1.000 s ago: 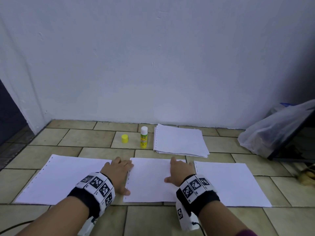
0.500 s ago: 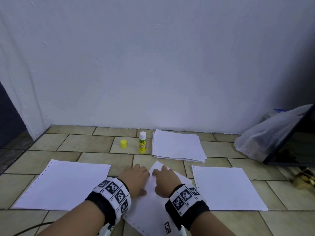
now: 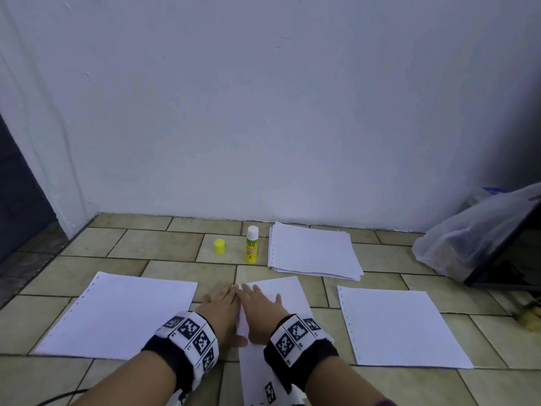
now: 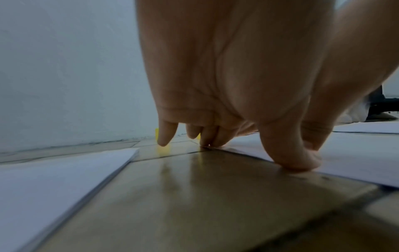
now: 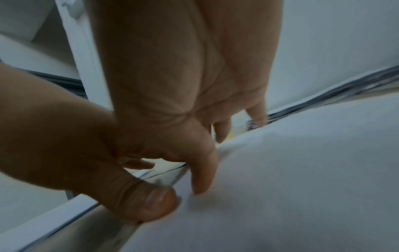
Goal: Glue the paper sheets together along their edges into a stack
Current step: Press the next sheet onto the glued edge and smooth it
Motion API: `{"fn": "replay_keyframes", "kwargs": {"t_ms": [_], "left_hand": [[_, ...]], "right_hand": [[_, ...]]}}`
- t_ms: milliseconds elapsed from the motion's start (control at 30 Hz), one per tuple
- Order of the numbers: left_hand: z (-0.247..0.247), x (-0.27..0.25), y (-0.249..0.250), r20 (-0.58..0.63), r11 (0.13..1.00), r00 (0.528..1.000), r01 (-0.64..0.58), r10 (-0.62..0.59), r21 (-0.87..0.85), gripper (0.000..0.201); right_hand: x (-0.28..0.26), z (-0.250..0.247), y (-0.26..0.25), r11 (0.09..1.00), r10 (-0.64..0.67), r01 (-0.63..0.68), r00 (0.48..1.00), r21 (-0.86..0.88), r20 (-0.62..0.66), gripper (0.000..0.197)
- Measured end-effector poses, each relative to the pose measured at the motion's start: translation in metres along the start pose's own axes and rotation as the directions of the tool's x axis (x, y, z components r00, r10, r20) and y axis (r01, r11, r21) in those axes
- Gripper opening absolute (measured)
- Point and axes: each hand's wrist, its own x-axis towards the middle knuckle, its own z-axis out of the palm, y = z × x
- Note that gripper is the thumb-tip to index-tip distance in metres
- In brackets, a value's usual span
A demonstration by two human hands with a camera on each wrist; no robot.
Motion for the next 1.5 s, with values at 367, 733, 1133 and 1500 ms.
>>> {"fn": "replay_keyframes", "kwargs": {"t_ms": [367, 733, 1133, 1500], "left_hand": [[-0.004, -0.005, 0.000, 0.022, 0.999, 1.000, -0.001, 0.000, 0.049, 0.096], [-0.024, -0.010, 0.003, -0.073, 0.991, 0.997, 0.018, -0.008, 0.131, 0.083], [-0.018, -0.019, 0.013, -0.136, 0.991, 0.988, -0.062, 0.078, 0.120, 0.056], [-0.008, -0.018, 0.004, -0.014, 0.999, 1.000, -0.006, 0.007, 0.051, 0.097]], "right_hand": [[-0.010, -0.009, 0.056, 0.972, 0.180, -0.183, 0.983, 0.145, 0.035, 0.060], [-0.015, -0.012, 0.048, 0.959, 0.254, -0.260, 0.965, -0.111, -0.070, 0.072], [-0.013, 0.011, 0.008, 0.983, 0.130, -0.137, 0.989, -0.121, -0.064, 0.057], [-0.010, 0.011, 0.015, 0.995, 0.095, -0.095, 0.994, 0.002, 0.063, 0.075]]}}
